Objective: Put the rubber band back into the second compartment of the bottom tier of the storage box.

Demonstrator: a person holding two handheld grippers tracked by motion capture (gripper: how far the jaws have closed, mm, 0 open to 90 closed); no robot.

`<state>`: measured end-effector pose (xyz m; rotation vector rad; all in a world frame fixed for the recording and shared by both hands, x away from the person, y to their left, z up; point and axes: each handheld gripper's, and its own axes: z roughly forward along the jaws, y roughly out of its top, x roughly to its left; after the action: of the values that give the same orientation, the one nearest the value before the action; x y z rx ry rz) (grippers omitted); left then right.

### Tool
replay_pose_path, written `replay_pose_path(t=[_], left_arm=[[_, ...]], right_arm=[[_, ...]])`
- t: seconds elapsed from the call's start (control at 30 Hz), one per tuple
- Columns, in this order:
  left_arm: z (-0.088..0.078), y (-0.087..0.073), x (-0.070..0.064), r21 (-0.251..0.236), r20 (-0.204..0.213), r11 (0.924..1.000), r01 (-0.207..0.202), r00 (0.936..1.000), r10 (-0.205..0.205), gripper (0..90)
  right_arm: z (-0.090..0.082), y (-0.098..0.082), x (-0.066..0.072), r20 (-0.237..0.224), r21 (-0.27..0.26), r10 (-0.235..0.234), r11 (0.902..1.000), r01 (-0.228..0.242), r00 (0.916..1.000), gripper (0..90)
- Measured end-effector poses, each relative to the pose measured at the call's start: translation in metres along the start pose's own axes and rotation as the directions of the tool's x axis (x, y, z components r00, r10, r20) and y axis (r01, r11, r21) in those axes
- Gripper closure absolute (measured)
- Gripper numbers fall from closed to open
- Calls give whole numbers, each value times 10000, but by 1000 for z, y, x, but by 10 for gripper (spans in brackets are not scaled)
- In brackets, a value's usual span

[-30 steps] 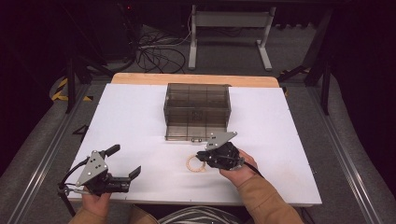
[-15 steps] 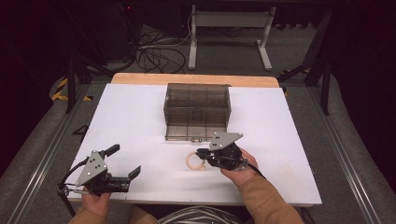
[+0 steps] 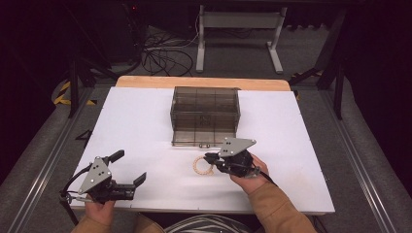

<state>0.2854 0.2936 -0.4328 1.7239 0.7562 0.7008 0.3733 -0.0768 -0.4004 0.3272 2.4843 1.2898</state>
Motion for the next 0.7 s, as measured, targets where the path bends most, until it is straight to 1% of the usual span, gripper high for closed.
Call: replay_pose_path(t=[0.17, 0.3, 0.47, 0.7], left_arm=[[0, 0, 0, 8, -18, 10000, -54, 10000, 54, 6], [1, 0, 0, 9, -14, 10000, -42, 10000, 42, 6], [1, 0, 0, 13, -15, 10000, -18, 10000, 18, 6], [0, 0, 0, 3, -19, 10000, -13, 10000, 13, 6]], right_arm=[[0, 3, 1, 65, -32, -177, 9998, 177, 9998, 848], [0, 8, 0, 141, 14, -235, 9997, 235, 9996, 848], [3, 16, -4, 276, 91, -357, 9993, 355, 9990, 848], [4, 25, -12, 533, 159, -337, 9993, 329, 9980, 848]])
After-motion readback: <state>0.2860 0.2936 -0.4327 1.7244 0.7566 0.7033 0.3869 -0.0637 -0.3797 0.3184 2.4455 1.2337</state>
